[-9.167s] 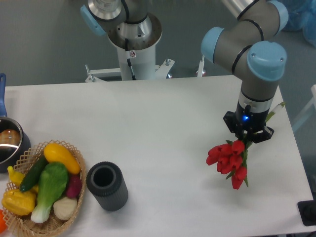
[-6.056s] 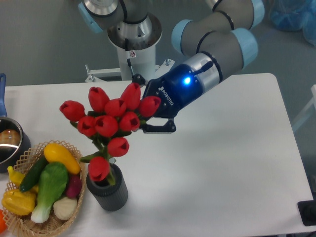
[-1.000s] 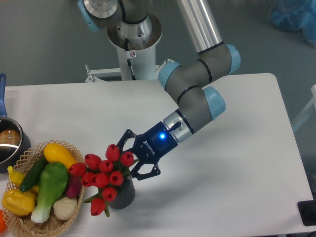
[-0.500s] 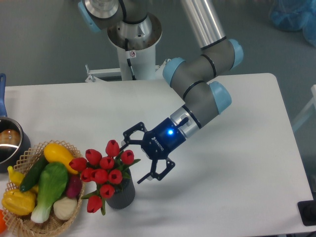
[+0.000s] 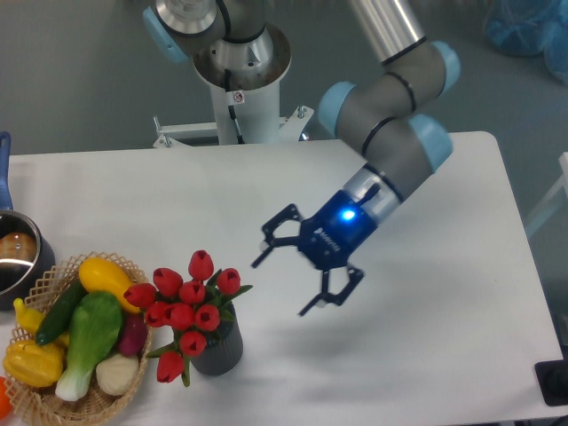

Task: Insert the flowers into the vase

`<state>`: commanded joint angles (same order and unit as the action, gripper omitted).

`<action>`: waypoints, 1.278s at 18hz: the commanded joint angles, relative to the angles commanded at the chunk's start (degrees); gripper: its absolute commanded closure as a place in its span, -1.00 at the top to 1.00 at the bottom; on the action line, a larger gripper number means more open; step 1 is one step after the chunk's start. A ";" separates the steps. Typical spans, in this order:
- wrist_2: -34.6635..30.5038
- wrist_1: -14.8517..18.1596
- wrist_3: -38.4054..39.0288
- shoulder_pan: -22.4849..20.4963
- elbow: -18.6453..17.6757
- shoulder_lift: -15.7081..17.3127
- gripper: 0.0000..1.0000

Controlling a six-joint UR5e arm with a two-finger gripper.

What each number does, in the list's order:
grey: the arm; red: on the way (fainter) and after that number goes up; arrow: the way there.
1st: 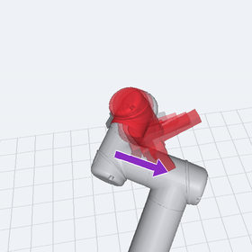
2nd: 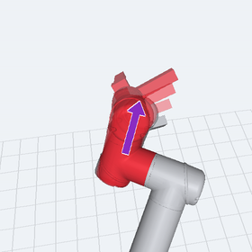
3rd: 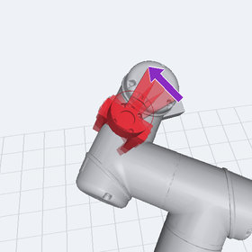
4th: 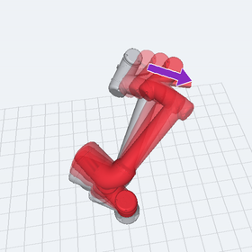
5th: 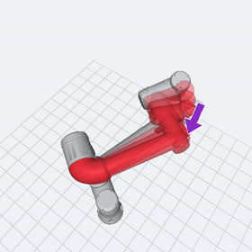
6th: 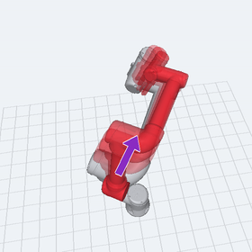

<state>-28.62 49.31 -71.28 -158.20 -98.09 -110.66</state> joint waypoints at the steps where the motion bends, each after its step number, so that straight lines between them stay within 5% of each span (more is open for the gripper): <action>1: -3.51 0.00 0.17 -0.36 0.44 0.09 1.00; 5: -20.21 -0.26 -1.75 -0.89 1.85 0.44 1.00; 12: -39.37 -0.17 -5.27 -3.51 3.78 0.53 1.00; 16: -44.23 0.35 -8.59 -8.53 6.33 0.00 1.00; 23: -60.40 0.70 -15.91 -5.63 6.95 -1.49 1.00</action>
